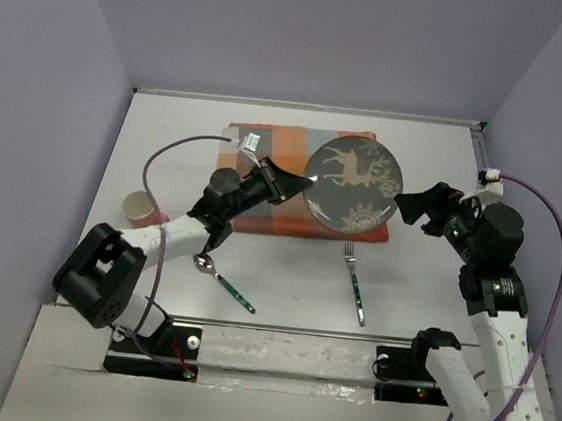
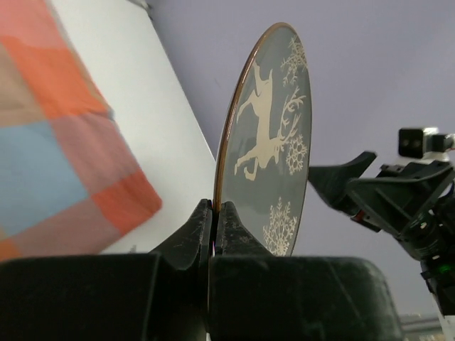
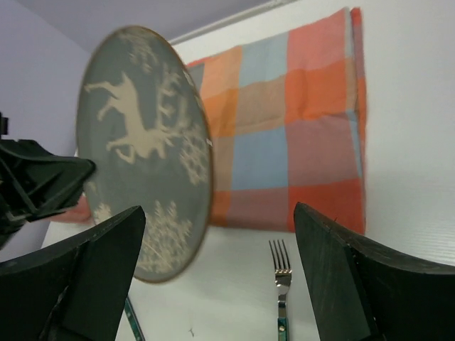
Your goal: Set the dinner table for one person
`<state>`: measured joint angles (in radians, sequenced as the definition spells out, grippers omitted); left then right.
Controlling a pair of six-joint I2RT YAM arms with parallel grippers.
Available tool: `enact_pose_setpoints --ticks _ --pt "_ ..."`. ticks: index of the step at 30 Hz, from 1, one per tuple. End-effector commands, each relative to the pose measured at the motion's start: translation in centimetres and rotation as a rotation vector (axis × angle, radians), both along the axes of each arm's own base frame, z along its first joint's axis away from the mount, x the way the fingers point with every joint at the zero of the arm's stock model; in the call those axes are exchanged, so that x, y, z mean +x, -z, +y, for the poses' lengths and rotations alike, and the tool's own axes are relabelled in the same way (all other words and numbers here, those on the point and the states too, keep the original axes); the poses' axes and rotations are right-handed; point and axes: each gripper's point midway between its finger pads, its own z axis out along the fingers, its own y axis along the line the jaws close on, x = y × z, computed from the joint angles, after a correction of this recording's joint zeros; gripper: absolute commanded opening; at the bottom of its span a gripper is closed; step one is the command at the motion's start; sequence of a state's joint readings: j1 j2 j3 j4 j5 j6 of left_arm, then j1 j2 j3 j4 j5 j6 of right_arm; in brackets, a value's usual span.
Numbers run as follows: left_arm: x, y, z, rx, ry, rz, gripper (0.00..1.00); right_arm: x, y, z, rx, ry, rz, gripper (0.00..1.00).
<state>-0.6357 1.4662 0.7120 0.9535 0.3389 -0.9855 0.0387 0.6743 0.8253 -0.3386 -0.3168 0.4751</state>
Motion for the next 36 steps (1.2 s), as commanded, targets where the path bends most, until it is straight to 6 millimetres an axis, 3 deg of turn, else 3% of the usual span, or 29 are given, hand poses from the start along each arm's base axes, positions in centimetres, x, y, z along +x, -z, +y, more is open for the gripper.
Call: enact_pose_setpoints --ticks 1,2,8,14,21,25,26,29,31,34,36 --pt "-1.2 -6.7 5.0 -0.152 -0.087 -0.171 0.0 0.4 0.1 2.1 0.041 -0.13 -0.026 0.91" --pt "-1.7 -7.4 5.7 -0.153 -0.095 -0.185 0.0 0.5 0.5 2.6 0.062 -0.158 -0.024 0.91" --pt "-2.5 -7.1 8.8 -0.137 -0.15 -0.202 0.0 0.9 3.1 6.2 0.115 -0.313 0.044 0.92" --pt "-3.1 -7.3 10.0 -0.148 -0.148 -0.21 0.0 2.0 4.1 9.6 0.111 -0.382 0.053 0.93" --pt "-3.3 -7.2 11.7 -0.13 -0.184 -0.217 0.0 2.9 5.4 10.4 0.105 -0.377 0.064 0.93" --pt "-3.4 -7.2 11.7 -0.133 -0.175 -0.213 0.0 3.0 6.3 11.9 0.131 -0.438 0.093 0.93" --pt "-3.4 -6.9 11.5 -0.132 -0.17 -0.203 0.0 3.1 5.8 12.1 0.139 -0.451 0.069 0.92" --pt "-3.4 -6.4 11.1 -0.128 -0.144 -0.183 0.0 3.4 5.2 13.0 0.165 -0.482 0.049 0.82" --pt "-3.5 -5.7 10.9 -0.121 -0.131 -0.161 0.0 3.5 4.4 13.8 0.196 -0.519 0.028 0.67" --pt "-3.6 -4.8 10.9 -0.111 -0.125 -0.141 0.0 4.1 4.8 15.0 0.237 -0.543 0.055 0.54" --pt "-3.7 -4.5 10.9 -0.106 -0.121 -0.138 0.0 4.6 4.8 15.8 0.265 -0.559 0.054 0.27"
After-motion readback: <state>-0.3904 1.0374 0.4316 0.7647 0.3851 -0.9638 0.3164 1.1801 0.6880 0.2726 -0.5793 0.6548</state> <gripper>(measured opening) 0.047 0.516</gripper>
